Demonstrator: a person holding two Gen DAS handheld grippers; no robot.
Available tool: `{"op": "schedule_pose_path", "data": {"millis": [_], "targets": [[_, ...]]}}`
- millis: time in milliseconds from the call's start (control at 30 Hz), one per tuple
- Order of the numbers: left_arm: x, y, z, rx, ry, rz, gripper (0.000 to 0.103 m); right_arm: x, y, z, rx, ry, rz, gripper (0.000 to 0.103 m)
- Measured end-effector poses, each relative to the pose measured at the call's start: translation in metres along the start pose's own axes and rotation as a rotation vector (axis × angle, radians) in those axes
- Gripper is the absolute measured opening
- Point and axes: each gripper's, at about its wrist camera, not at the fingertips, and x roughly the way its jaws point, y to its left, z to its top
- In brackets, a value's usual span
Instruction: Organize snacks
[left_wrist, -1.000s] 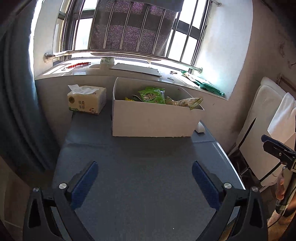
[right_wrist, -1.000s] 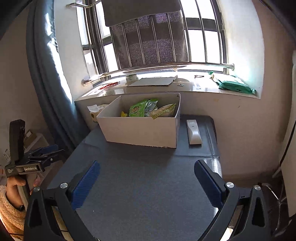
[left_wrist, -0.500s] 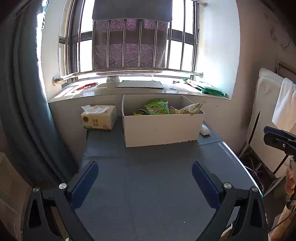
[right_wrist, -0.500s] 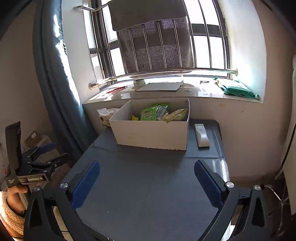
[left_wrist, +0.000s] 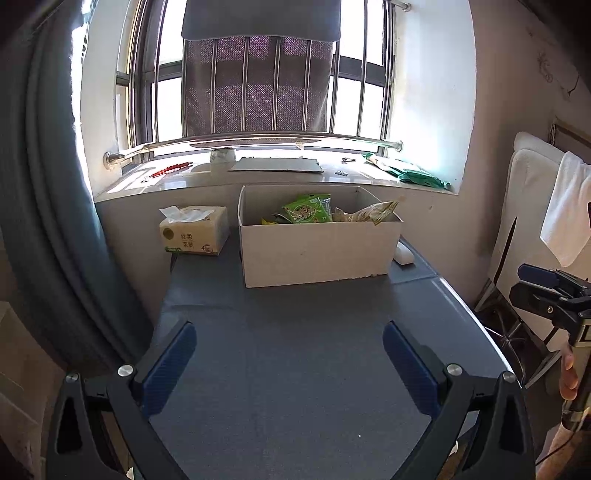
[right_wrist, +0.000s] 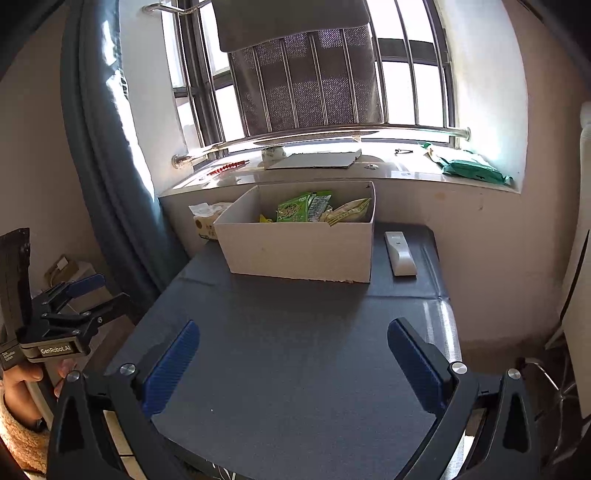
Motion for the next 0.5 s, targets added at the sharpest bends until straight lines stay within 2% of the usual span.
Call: {"op": "schedule_pose_path", "data": {"millis": [500], "targets": [[0.0015,-0.0016,-0.0021,0.003,0.013,-0.004,0.103,0.0056,0.0006,-0.0087,0.003,0.025,0.0,0.103]]}}
